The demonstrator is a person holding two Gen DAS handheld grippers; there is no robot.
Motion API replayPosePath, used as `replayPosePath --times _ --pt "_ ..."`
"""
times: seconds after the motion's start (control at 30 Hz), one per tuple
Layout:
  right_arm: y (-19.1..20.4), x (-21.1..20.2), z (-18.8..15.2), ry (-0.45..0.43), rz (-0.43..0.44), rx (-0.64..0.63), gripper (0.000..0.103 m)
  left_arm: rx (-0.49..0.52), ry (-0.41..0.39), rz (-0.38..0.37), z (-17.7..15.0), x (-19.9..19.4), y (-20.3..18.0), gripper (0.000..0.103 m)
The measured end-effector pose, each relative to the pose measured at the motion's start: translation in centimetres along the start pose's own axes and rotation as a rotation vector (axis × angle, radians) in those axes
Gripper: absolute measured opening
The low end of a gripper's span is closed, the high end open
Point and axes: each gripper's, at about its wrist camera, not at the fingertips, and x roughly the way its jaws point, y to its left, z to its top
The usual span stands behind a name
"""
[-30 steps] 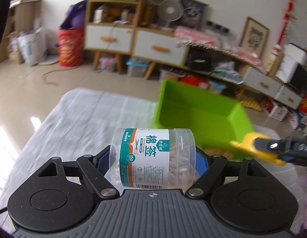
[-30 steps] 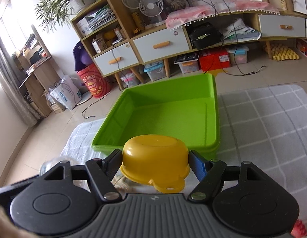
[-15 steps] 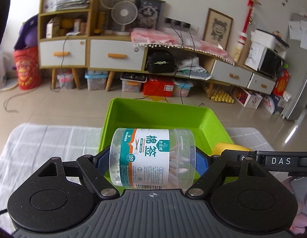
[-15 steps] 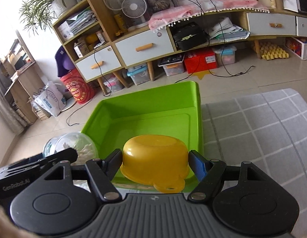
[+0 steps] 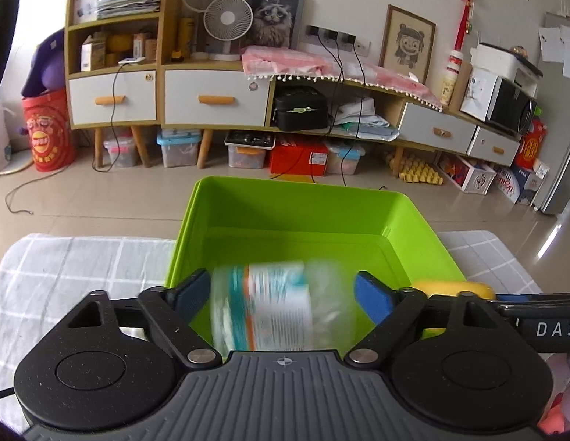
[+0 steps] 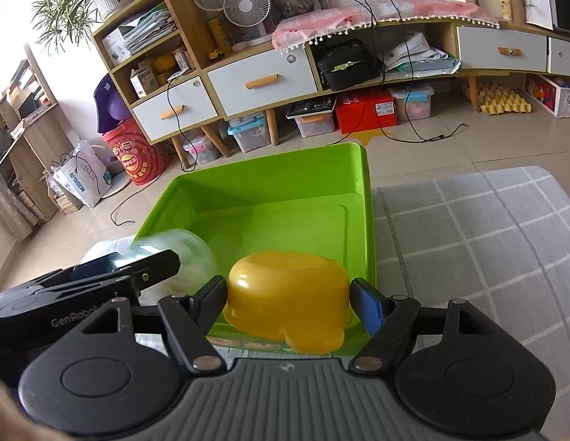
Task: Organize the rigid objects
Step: 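Lower the pot and jar into the green bin and open both grippers, then withdraw both tools from the bin back over the toys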
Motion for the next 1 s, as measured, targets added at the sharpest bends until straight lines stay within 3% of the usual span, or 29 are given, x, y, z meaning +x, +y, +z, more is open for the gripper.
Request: replayPosePath --times 0.1,0.2,0.63,1.0 --pt "0.1 -0.4 -0.1 -0.002 0.008 -0.011 0.068 0.014 -0.006 0.004 0.0 -0.4 0.0 0.101" --pt "0.2 -0.9 -0.2 -0.009 -0.003 -0.011 0.079 0.016 -0.009 0.009 0.1 -1.0 0.0 0.101" --pt "1.0 -5.3 -1.1 -0.044 -0.024 -0.001 0.080 -0.022 -0.011 0.013 0.7 -5.4 0.3 0.101" --pt "1.8 -9.5 -4.2 -0.058 -0.014 -0.009 0.080 -0.017 -0.002 0.037 -1.0 -9.9 0.2 0.101"
